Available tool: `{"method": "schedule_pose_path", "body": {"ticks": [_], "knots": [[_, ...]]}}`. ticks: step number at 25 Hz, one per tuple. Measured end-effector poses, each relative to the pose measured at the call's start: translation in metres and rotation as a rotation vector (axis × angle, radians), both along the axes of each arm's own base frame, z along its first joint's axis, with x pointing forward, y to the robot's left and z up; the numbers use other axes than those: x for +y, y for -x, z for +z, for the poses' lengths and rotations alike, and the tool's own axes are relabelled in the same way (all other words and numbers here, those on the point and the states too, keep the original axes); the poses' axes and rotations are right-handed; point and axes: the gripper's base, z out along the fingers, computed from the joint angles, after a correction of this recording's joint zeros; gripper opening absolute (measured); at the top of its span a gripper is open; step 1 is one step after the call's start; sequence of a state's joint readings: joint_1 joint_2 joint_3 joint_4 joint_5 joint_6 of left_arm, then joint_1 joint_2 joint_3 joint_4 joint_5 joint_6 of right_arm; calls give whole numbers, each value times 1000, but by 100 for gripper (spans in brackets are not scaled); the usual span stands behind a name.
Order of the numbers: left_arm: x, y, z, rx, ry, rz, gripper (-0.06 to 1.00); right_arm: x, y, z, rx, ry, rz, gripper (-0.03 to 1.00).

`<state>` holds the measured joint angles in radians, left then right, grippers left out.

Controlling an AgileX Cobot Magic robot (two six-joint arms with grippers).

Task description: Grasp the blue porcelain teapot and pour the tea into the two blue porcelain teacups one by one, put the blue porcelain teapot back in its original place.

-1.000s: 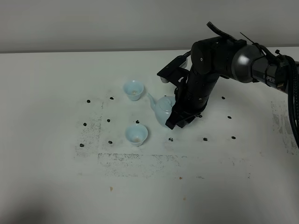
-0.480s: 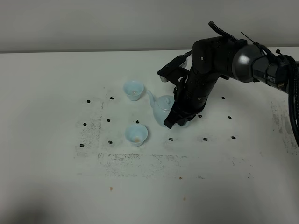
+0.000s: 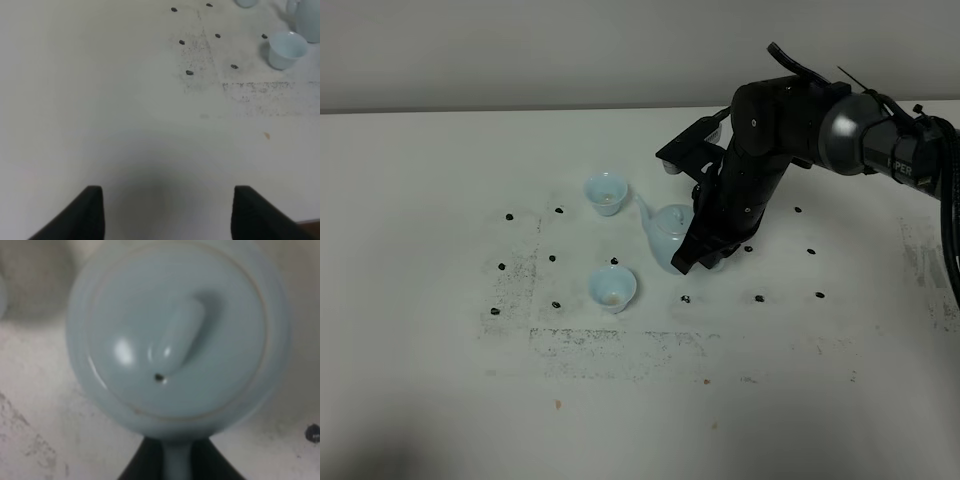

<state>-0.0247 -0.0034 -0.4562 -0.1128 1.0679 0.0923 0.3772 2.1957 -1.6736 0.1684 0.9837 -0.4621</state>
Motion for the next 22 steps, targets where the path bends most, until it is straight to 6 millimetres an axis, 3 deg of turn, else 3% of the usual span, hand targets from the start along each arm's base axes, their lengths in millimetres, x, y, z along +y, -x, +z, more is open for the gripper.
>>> {"method": "schedule_pose_path", "body": {"ticks": [14,22], "knots": [[0,0,0,0,0,0,57,-6,3,34,-86,27,24,8],[0,0,0,0,0,0,57,-14,0,45,-180,139,251,8]]}}
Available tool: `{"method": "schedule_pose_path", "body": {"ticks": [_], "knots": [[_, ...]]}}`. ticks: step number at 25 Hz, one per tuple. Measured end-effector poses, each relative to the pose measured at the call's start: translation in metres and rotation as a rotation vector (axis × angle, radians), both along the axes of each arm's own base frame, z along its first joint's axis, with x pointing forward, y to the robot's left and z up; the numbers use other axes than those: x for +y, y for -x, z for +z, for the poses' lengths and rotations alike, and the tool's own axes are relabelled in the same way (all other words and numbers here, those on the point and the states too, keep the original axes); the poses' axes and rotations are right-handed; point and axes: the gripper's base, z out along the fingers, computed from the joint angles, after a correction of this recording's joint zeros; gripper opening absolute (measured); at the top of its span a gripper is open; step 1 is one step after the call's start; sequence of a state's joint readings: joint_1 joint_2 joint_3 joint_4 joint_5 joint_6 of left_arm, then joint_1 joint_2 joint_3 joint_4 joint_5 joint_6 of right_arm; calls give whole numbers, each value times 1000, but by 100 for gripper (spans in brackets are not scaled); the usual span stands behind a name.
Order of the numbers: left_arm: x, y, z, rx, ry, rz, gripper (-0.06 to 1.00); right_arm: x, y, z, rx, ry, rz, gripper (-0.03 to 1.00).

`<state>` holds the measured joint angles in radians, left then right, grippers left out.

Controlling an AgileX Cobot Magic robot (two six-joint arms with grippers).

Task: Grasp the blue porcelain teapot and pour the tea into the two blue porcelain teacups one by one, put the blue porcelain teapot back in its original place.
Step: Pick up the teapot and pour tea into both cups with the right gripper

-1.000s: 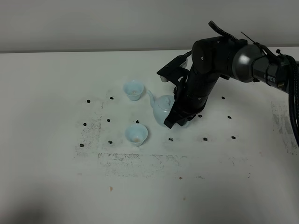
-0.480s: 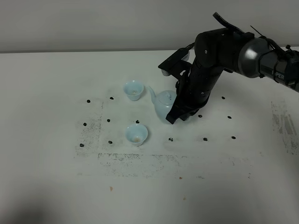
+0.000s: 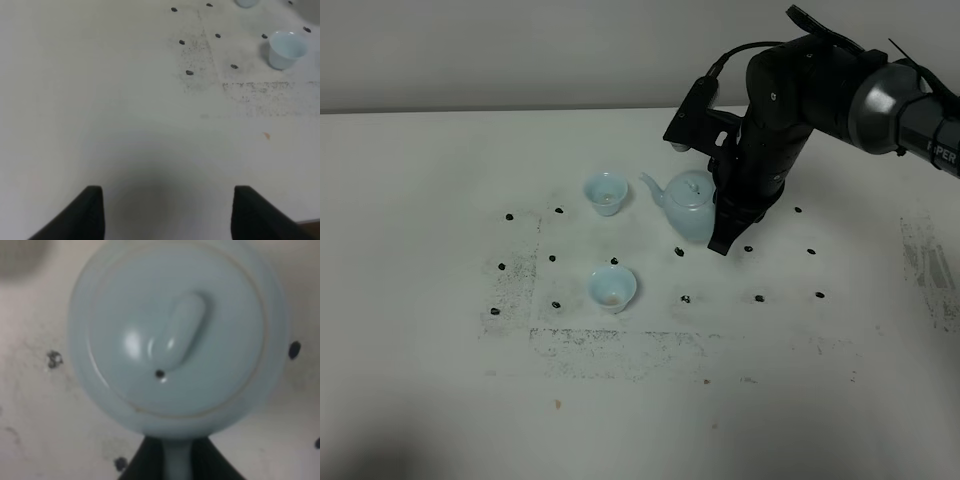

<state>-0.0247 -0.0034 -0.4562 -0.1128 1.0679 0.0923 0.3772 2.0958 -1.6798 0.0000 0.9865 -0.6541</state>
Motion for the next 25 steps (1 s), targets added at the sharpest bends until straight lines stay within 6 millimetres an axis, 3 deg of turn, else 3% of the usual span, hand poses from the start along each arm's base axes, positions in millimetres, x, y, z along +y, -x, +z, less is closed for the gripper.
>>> {"method": "schedule_pose_path", "body": {"ticks": [8,16,25], "knots": [[0,0,0,0,1,1,57,6,-29,35,-150,36,83,8],[0,0,0,0,1,0,57,11,-47,25,-145,109,218,8],[0,0,0,-1,1,1,57,10,-55,20,-206,176,326,8]]}}
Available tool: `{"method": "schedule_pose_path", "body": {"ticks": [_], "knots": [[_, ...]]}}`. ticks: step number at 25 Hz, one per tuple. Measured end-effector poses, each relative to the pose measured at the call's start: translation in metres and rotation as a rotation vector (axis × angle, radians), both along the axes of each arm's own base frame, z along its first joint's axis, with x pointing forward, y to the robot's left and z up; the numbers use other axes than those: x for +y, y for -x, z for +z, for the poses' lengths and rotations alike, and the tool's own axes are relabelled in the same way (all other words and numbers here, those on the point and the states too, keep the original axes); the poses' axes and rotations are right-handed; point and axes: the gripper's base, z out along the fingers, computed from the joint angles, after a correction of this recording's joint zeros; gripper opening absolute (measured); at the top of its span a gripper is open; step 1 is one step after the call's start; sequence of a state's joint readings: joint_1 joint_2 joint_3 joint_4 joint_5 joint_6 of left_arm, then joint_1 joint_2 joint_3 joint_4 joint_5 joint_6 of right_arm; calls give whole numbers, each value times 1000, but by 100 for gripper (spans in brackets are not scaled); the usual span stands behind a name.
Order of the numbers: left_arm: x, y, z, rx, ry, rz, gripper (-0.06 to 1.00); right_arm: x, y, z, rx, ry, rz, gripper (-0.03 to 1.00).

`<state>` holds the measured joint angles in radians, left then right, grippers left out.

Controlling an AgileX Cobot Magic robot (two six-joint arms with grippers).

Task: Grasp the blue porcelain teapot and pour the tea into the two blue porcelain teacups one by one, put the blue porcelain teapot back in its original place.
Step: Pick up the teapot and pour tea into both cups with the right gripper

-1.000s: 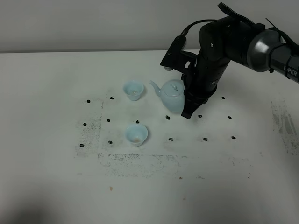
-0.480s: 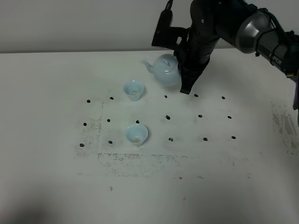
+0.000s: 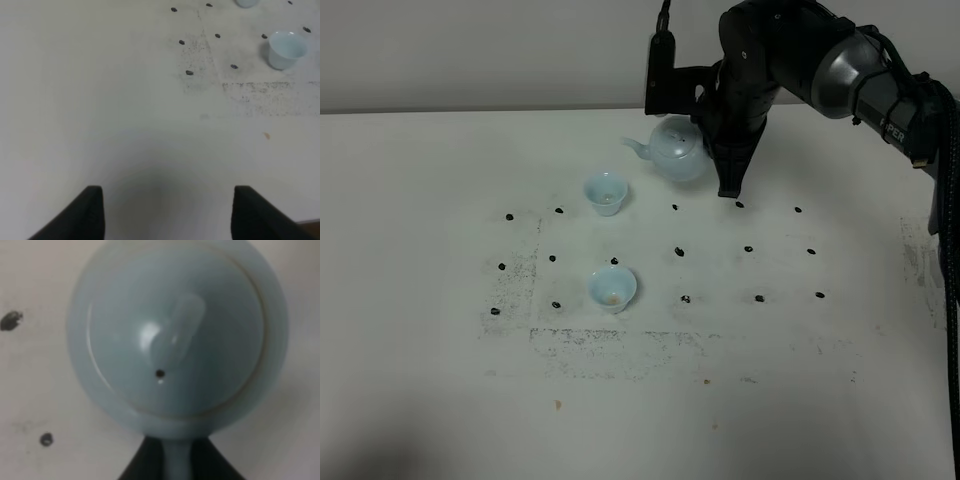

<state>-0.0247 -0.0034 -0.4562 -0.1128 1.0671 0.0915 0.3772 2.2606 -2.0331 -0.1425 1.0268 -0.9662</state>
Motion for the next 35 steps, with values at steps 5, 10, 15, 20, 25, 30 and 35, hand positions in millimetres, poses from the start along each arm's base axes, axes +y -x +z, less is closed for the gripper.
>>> {"method": "schedule_pose_path", "body": {"ticks": [5,10,15,20,25,30,35], "knots": [[0,0,0,0,0,0,57,3,-5,-6,-31,8,43,8],[0,0,0,0,0,0,57,6,-9,-17,-46,48,107,8],[0,0,0,0,0,0,57,8,-13,-27,-69,101,156,8],[0,0,0,0,0,0,57,13,-14,-28,-105,126,192,8],[0,0,0,0,0,0,57,23,-12,-27,-137,154,250,8],[0,0,0,0,0,0,57,24,-14,-28,-160,203,283,8],[0,0,0,0,0,0,57,26,-16,-33,-178,239,307,8]]}}
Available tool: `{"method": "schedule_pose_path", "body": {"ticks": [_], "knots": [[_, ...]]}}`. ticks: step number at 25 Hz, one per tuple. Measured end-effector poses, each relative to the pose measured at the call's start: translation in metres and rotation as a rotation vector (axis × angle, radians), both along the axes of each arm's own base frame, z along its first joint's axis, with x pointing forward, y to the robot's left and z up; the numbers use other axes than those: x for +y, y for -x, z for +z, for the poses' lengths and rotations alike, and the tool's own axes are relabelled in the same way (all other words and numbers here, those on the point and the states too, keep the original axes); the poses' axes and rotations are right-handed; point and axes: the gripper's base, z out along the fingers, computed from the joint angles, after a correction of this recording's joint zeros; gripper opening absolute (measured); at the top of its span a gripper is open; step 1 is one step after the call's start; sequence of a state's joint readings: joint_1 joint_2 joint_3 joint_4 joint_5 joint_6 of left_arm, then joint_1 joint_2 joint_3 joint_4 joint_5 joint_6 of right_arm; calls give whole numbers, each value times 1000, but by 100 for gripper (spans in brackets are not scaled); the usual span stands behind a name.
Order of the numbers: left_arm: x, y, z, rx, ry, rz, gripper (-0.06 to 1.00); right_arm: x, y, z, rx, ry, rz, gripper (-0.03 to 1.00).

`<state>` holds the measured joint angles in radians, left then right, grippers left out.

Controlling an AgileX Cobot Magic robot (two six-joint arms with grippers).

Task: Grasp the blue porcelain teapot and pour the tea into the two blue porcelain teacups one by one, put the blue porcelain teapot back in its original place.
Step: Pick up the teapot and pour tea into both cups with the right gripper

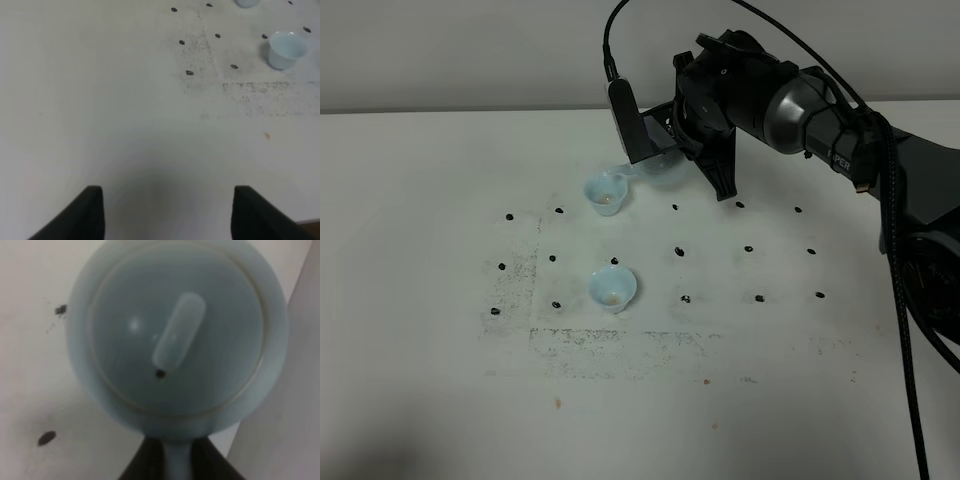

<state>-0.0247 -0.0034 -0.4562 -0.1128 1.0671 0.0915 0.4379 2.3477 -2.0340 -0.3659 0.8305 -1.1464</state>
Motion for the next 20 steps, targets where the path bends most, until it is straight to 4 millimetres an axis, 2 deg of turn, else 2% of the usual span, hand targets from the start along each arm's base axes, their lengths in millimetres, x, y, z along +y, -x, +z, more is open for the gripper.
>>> {"method": "schedule_pose_path", "body": {"ticks": [20], "knots": [[0,0,0,0,0,0,57,7,-2,4,-85,83,67,8]]}}
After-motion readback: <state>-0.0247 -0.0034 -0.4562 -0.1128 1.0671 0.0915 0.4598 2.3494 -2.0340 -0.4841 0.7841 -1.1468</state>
